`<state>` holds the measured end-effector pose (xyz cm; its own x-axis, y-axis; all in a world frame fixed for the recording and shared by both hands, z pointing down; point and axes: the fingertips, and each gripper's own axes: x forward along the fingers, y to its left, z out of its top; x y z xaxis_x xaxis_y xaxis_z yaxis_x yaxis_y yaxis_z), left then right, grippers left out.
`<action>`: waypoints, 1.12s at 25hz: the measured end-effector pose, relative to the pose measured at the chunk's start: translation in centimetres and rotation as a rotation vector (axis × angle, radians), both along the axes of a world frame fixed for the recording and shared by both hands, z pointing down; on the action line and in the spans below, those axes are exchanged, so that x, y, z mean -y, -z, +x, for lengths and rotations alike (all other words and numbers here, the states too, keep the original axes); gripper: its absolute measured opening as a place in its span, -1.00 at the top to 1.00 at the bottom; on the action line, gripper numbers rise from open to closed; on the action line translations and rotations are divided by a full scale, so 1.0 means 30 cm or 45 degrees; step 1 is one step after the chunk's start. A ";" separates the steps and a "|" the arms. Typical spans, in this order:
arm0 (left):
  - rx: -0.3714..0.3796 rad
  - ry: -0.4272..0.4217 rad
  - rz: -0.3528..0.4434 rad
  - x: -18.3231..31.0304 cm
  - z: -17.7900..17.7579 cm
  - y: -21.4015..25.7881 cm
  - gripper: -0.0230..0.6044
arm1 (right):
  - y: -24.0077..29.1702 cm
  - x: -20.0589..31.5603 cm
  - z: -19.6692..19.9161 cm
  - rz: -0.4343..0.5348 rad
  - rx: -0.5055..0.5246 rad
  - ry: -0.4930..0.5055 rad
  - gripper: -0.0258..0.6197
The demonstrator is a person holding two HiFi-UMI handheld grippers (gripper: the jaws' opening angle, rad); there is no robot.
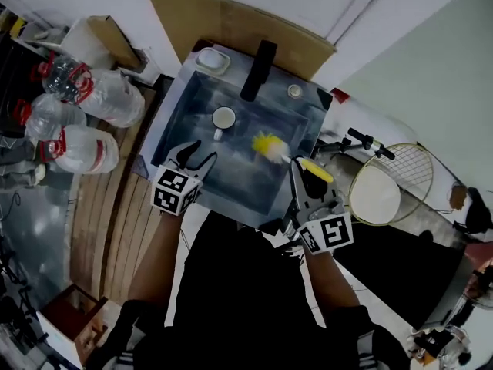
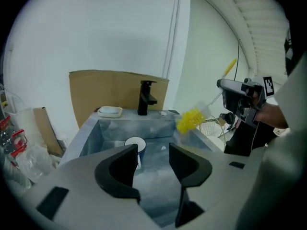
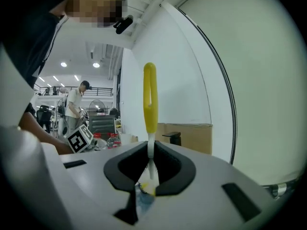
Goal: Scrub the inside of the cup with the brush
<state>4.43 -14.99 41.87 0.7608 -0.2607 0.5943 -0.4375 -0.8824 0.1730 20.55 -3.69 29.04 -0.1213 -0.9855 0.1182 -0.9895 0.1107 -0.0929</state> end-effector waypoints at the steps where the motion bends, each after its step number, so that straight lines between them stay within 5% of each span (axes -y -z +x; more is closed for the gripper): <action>1: 0.012 -0.013 -0.012 0.022 0.017 -0.030 0.27 | -0.009 0.030 -0.002 -0.009 -0.015 0.002 0.79; 11: 0.237 -0.189 -0.148 0.133 0.111 -0.370 0.27 | -0.067 0.279 -0.051 -0.032 -0.231 0.082 0.79; 17: 0.373 -0.146 -0.273 0.144 0.120 -0.548 0.27 | -0.130 0.358 -0.064 0.006 -0.162 0.178 0.79; 28: 0.311 -0.042 -0.261 0.159 0.135 -0.604 0.65 | -0.239 0.480 -0.214 0.061 -0.134 0.472 0.79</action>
